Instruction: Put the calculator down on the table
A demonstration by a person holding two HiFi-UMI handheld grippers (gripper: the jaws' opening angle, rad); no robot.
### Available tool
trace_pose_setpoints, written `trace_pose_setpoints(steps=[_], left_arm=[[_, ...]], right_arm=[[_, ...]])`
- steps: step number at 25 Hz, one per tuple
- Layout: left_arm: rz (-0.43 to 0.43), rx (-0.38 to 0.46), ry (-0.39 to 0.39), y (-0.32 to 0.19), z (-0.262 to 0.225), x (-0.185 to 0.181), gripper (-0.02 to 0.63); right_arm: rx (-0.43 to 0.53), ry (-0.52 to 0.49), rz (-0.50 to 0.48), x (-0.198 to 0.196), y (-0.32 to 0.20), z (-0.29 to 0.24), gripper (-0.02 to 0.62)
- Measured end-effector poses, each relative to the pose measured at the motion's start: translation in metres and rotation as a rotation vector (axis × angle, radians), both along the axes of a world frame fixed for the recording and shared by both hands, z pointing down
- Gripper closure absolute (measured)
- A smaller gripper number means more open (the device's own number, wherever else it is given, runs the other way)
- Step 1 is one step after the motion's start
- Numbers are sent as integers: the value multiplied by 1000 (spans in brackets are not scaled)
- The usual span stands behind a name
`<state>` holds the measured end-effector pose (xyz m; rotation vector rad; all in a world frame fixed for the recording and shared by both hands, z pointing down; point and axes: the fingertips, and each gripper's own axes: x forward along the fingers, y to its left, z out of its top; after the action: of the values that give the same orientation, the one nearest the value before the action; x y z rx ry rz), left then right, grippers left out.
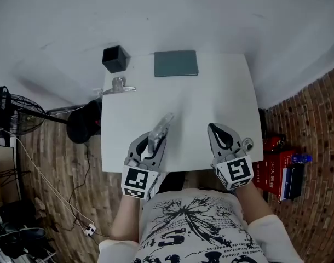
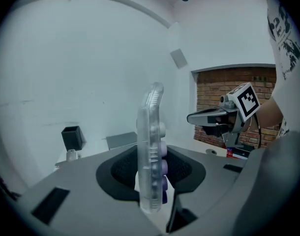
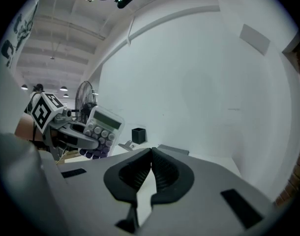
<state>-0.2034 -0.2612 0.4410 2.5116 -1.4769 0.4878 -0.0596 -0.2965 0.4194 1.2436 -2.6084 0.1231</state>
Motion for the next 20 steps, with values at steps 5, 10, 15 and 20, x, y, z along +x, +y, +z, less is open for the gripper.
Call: trace_pose_setpoints(steps=[5, 10, 15, 20], left_arm=[[56, -89, 18, -32, 42, -6, 463], [84, -188, 59, -46, 82, -6, 463], [96, -276, 83, -50, 121, -5, 463], [82, -337, 159, -56, 139, -3, 463]], right_arm=[[-60, 29, 42, -14, -28, 31, 580], [-119, 43, 68, -20, -42, 59, 580], [-169, 47, 77, -28, -51, 83, 580], [-200, 48, 73, -31, -58, 99, 580]])
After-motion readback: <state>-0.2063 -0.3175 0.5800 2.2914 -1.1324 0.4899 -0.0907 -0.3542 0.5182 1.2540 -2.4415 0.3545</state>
